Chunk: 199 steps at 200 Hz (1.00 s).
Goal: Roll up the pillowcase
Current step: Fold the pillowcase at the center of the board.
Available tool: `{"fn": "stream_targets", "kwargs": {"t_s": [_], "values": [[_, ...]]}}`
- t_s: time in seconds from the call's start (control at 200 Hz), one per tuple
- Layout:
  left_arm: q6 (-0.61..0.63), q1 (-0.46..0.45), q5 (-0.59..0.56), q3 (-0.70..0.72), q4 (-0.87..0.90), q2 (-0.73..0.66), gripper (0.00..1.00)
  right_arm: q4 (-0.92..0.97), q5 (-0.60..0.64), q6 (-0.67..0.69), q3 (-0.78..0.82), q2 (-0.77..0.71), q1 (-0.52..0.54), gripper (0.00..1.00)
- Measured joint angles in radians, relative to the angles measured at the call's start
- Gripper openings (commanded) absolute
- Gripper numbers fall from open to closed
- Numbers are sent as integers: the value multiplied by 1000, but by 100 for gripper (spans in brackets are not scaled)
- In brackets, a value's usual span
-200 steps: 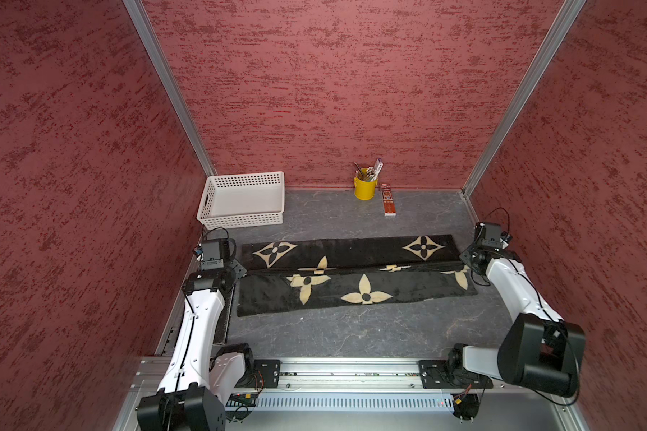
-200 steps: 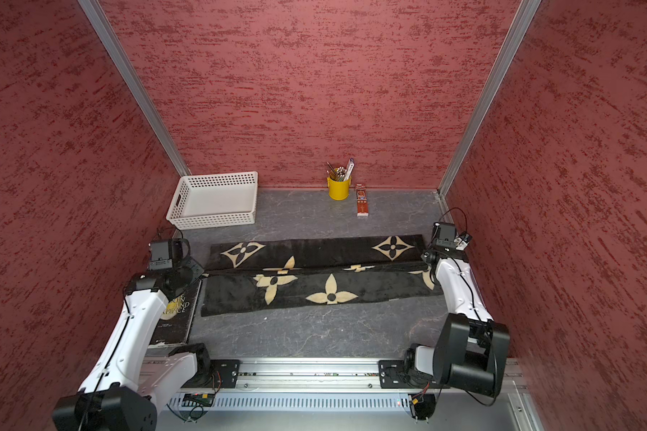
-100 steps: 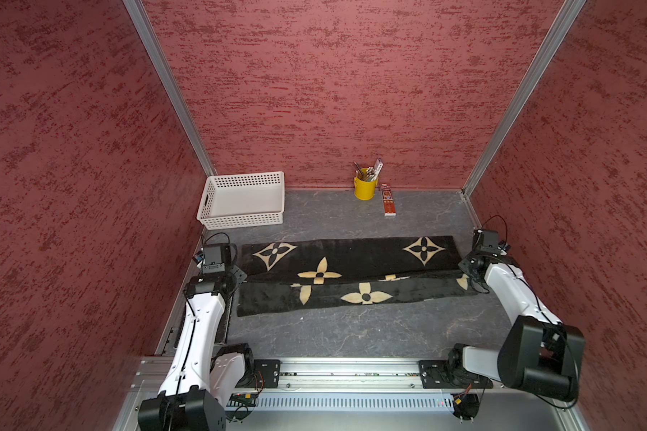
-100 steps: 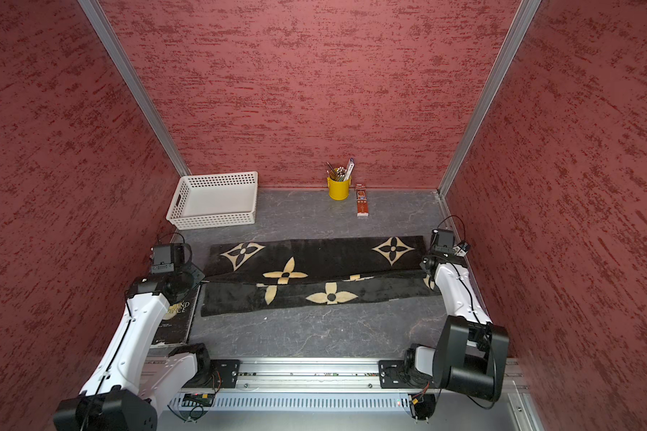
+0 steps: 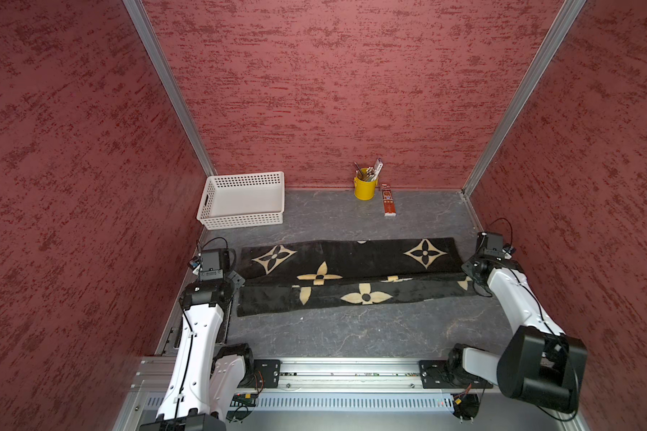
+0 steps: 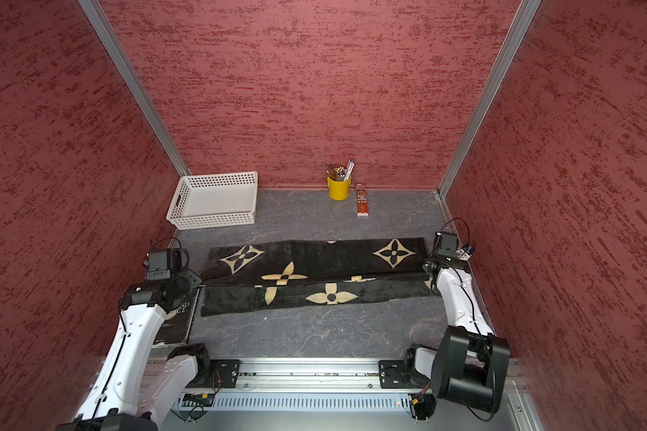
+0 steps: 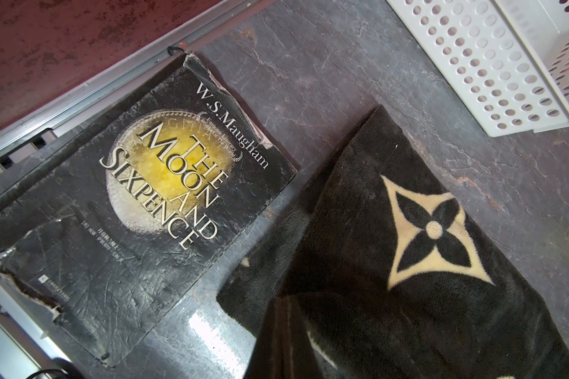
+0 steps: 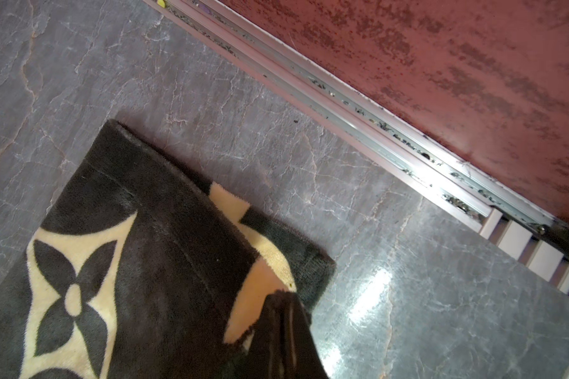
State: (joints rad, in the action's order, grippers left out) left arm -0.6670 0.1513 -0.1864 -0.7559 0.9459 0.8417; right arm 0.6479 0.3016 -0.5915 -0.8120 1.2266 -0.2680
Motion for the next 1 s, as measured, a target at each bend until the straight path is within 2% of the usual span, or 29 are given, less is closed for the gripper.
{"fn": "stream_targets", "kwargs": {"t_s": [0.391, 0.456, 0.491, 0.526, 0.556, 0.606, 0.656, 0.726, 0.811, 0.922, 0.997], "values": [[-120, -20, 1, 97, 17, 1, 0, 0, -1, 1, 32, 53, -4, 0], [-137, -22, 1, 113, 19, 0, 0, -3, -1, 1, 37, 55, -4, 12], [-146, -22, 1, 119, 20, -3, 0, -6, 0, 1, 43, 55, -4, 26], [-152, -22, 1, 122, 22, -7, 17, -8, 1, 0, 47, 55, -5, 47], [-153, -22, 0, 122, 24, -12, 31, -6, 2, 5, 48, 55, -5, 60], [-158, -23, -3, 122, 23, -24, 59, -7, 6, 10, 48, 55, -6, 73], [-159, -24, -3, 122, 24, -42, 72, -7, 8, 16, 48, 53, -7, 78], [-164, -31, -3, 121, 24, -73, 72, -6, 7, 29, 48, 41, -8, 79], [-164, -44, -6, 110, 27, -106, 68, -5, -2, 39, 40, 7, -8, 78], [-134, -76, -3, 69, 2, -110, 61, -21, -53, 66, 19, -35, -7, 70], [-101, -101, 19, 36, -51, -70, 48, -35, -101, 80, 0, -33, 8, 60]]}}
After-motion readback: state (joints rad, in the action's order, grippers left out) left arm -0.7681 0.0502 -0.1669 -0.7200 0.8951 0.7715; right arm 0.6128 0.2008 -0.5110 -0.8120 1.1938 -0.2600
